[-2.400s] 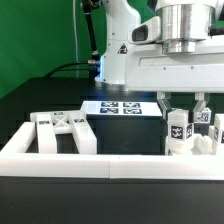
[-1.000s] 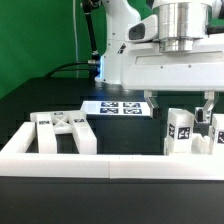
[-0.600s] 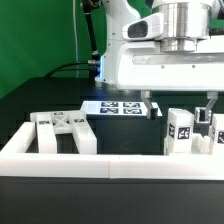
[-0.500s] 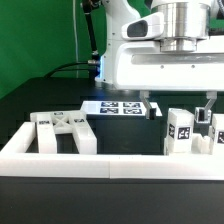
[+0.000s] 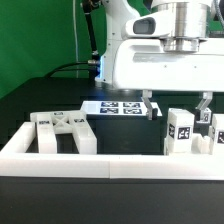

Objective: Assemble chair

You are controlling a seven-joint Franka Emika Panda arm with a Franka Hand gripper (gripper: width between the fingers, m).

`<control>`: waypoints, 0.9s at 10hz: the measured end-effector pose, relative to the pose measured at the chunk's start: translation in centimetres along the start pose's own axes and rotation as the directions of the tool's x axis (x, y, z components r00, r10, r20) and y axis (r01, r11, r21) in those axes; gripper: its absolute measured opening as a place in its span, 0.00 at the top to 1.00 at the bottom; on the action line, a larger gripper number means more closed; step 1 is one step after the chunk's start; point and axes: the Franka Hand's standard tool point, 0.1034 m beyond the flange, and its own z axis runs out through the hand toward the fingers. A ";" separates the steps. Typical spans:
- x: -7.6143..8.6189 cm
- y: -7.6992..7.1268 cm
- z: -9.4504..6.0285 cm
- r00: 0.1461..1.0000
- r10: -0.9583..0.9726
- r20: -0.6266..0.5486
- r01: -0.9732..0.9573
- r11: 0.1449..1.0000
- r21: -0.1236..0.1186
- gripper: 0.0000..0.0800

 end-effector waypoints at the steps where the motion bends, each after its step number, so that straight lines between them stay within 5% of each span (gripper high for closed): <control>1: 0.0 0.0 0.0 1.000 0.003 0.000 -0.003 1.000 0.000 0.52; 2: 0.0 0.0 0.0 1.000 0.023 0.000 -0.023 1.000 0.000 0.52; 3: 0.0 0.0 0.0 1.000 0.023 -0.001 -0.023 1.000 0.000 0.63; 6: 0.0 -0.1 0.0 0.975 0.222 0.000 -0.222 0.975 0.003 0.63; 9: 0.1 -0.5 0.0 0.828 0.561 0.002 -0.561 0.828 0.007 0.63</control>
Offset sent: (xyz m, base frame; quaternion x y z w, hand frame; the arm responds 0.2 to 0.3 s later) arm 0.0000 0.0000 0.0000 0.0000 0.0000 0.0000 1.0000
